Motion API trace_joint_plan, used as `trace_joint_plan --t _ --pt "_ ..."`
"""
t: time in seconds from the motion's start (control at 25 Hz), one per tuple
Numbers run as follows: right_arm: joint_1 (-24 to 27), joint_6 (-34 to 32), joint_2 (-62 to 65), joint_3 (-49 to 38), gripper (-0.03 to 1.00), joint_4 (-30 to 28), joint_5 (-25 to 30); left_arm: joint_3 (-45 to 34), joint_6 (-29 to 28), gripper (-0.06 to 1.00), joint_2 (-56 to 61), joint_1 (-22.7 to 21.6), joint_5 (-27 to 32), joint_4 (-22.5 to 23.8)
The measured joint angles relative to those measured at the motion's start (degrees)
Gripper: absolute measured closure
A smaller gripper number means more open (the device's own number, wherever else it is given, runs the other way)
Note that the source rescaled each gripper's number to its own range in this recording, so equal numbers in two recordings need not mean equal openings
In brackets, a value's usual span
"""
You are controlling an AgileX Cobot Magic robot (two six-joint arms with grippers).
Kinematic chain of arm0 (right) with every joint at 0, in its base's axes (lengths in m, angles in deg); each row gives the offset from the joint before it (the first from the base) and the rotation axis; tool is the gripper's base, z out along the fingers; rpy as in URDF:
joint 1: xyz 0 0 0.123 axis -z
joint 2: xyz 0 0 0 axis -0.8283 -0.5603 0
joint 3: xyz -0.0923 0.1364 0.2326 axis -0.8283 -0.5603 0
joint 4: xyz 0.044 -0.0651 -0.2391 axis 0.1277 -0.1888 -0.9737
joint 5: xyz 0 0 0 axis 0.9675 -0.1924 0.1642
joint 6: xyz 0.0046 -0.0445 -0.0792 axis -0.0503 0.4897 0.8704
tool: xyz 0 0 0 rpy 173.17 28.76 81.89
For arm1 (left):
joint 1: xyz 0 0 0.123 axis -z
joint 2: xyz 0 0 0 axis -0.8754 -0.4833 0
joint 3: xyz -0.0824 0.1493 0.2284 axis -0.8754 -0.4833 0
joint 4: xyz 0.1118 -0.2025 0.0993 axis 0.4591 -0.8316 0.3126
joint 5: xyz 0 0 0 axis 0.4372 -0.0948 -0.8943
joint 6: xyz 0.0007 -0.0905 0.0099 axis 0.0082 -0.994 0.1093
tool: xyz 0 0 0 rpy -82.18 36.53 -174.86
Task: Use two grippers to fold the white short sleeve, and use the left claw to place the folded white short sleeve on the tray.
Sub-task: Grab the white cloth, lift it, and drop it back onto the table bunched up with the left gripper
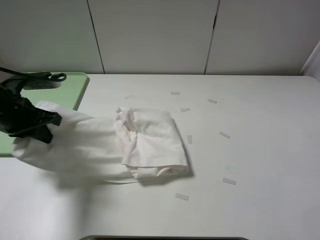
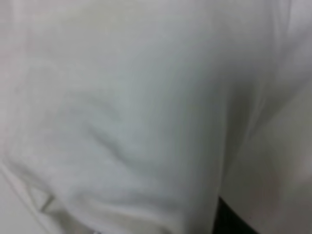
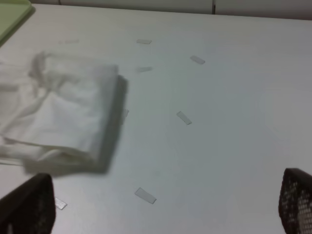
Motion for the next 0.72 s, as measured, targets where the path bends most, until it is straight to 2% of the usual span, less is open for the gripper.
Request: trace_joint_plan --t 0.12,0.16,0.28,0.36,0.48,0.6,0.72 --pt "0.00 0.00 0.00 0.00 -0.03 0.00 0.00 0.00 -7.82 0.83 5.04 -3.34 5.02 12.22" --pt "0.00 0.00 0.00 0.00 -0.03 0.00 0.00 0.00 -9.43 0.83 6.37 -4.26 6.14 15.05" --pt "0.00 0.00 0.00 0.00 -0.03 0.00 0.00 0.00 -11.18 0.83 10.83 -5.52 8.17 17.75" --pt "0.00 0.00 0.00 0.00 -0.03 0.00 0.00 0.00 -8.37 0.83 13.05 -5.22 8.34 14.43" --pt "0.00 0.00 0.00 0.00 -0.03 0.00 0.00 -0.20 -0.09 0.83 13.48 -1.75 7.48 4.74" --pt "0.00 0.00 0.00 0.00 -0.03 0.00 0.00 -0.65 6.04 0.83 13.20 3.40 3.09 -4.62" --pt "0.00 0.00 0.00 0.00 -0.03 0.00 0.00 -0.67 7.87 0.83 13.08 7.31 -1.31 -9.06"
